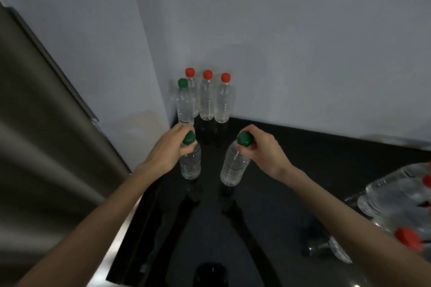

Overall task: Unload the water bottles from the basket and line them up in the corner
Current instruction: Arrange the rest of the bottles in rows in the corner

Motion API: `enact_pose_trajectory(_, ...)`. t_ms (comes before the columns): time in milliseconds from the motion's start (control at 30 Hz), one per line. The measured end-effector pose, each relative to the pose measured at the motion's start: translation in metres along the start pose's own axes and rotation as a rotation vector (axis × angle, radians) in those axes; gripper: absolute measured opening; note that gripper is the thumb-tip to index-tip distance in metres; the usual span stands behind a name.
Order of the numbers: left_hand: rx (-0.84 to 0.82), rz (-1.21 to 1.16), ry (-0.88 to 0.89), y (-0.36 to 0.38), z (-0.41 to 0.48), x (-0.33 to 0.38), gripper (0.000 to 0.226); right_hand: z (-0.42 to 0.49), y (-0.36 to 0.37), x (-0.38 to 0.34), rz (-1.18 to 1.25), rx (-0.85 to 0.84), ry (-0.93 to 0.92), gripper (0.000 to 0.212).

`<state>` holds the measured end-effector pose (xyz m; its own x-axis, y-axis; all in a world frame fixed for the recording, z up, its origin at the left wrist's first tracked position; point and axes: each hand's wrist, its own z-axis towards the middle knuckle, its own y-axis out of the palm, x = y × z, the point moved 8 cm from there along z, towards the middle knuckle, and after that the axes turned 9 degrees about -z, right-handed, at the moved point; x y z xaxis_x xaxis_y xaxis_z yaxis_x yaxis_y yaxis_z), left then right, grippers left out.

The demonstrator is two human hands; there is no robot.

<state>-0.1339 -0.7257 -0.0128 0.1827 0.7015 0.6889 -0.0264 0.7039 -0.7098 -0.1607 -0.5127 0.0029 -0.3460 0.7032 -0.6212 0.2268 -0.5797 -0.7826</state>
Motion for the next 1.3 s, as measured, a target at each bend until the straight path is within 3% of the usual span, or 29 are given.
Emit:
enact_pose_trajectory(267,-0.013,-0.072,-0.033,-0.013,0.035,-0.053,0.015,0.107,0.026,-0.018,-0.069,0.063,0.000,0.022)
enact_pose_trajectory(700,0.076,-0.103,-0.034,-0.010,0.040,-0.071,0.027,0.220,0.066,-0.012,-0.070,0.063,0.049,0.020)
enact_pose_trajectory(1133,0.109,-0.147,-0.032,-0.006,0.037,-0.080,0.037,0.244,0.080,-0.006,-0.064,0.116,0.034,0.030)
enact_pose_trajectory(1300,0.142,-0.411,-0.154,0.001,0.022,-0.106,0.048,0.221,0.075,-0.009,0.029,0.019,0.113,0.047)
